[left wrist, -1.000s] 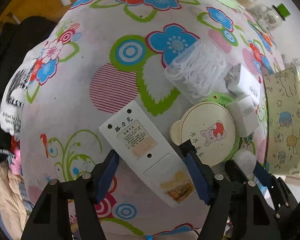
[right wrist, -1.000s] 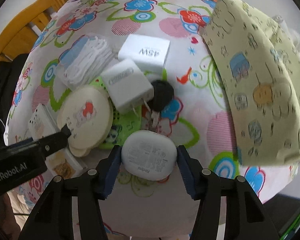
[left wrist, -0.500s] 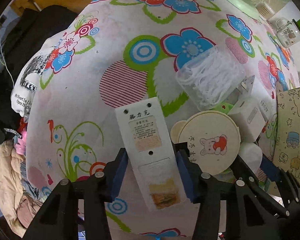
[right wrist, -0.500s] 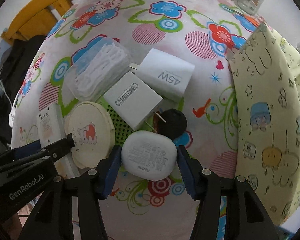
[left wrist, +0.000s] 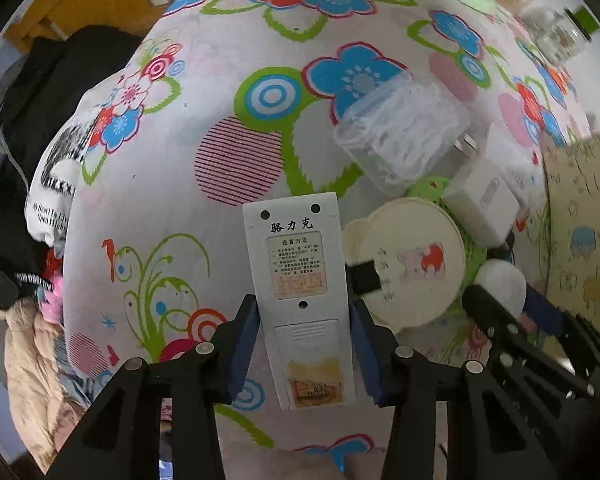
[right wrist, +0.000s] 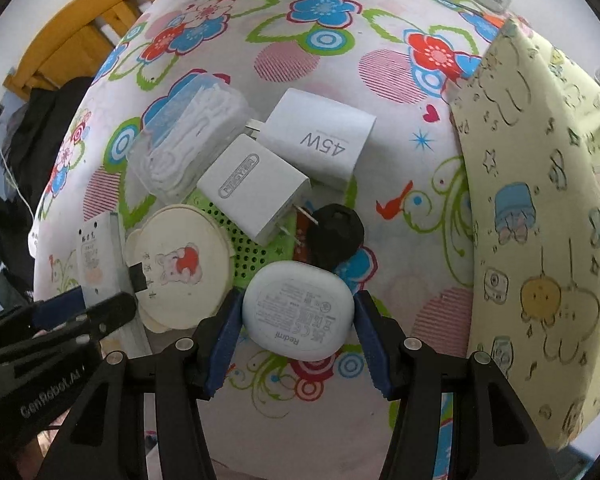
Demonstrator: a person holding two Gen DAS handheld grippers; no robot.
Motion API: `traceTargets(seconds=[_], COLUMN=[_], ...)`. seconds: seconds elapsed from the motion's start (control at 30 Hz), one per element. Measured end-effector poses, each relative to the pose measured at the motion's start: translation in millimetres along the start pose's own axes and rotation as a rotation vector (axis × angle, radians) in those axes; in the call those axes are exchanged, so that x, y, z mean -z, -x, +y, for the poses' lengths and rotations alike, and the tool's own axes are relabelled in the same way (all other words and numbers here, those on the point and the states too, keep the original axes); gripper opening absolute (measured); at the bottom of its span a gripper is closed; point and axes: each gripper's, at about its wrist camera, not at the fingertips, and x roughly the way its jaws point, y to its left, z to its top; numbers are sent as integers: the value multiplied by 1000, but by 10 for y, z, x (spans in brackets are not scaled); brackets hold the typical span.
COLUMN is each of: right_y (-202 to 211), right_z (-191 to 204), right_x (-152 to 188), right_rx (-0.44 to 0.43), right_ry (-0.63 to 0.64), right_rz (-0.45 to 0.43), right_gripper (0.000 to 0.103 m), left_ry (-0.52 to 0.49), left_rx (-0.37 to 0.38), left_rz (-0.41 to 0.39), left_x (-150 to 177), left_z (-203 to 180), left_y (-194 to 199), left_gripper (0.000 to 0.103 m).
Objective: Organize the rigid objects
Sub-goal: 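Close right tool on the earbud case while left tool grasps the white box, then lift and carry the white box and earbud case over the fabric basket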
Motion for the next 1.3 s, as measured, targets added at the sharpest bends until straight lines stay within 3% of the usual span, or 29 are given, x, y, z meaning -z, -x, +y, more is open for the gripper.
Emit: traceTargets(seconds=[0.3, 0.77, 1.3], right_y=[266, 766, 1429], right_z=[181, 291, 227], right_x=[289, 420, 519], right_rx=[8, 76, 193], right_ry=[-102, -290, -371], right_rz=[-54, -179, -296], right_gripper=[59, 59, 59], left_ry=[-181, -436, -596], left_rx=[5, 54, 116], left_rz=[-37, -151, -278], left_x=[36, -18, -6], left_z=[-114, -82, -314], left_y=[265, 687, 1194], left_gripper=[46, 46, 46])
